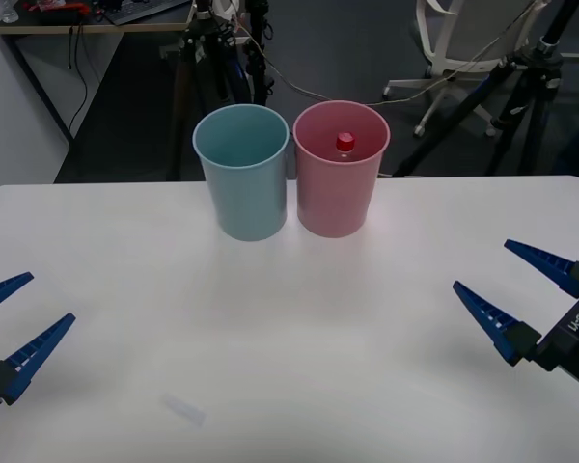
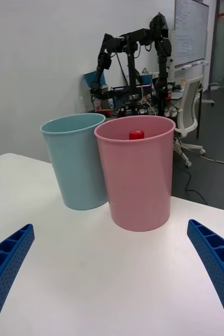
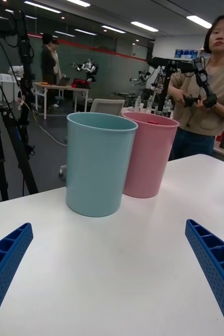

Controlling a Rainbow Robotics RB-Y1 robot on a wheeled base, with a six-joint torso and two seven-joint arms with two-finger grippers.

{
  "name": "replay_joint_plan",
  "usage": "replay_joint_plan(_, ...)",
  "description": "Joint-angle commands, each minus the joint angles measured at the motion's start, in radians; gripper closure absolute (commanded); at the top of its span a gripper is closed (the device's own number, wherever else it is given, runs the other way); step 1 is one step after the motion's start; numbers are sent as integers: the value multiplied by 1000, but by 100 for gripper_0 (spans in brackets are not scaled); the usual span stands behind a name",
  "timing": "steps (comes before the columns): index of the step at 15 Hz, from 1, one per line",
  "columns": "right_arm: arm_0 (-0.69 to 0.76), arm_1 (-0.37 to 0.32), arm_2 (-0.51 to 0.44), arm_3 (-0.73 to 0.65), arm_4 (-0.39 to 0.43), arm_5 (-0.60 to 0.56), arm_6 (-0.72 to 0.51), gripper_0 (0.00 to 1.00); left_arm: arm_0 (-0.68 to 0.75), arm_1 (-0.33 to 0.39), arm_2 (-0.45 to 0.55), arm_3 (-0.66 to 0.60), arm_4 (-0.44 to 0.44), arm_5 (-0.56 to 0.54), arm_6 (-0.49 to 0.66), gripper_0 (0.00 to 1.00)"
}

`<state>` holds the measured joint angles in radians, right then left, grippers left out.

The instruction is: Grasp the object on the table and drop it into the matching bin: aluminum can to the light blue bin, PET bottle to the pink bin.

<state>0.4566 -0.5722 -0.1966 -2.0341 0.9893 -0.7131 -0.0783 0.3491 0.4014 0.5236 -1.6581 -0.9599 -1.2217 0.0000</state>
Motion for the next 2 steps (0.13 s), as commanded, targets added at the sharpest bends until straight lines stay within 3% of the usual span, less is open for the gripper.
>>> replay_joint_plan(1, 5, 0, -1, 0, 2, 0, -1, 0, 0, 0, 0, 0, 0, 0, 0, 0)
replay_joint_plan(2, 5, 0, -1, 0, 2, 0, -1, 0, 0, 0, 0, 0, 0, 0, 0, 0)
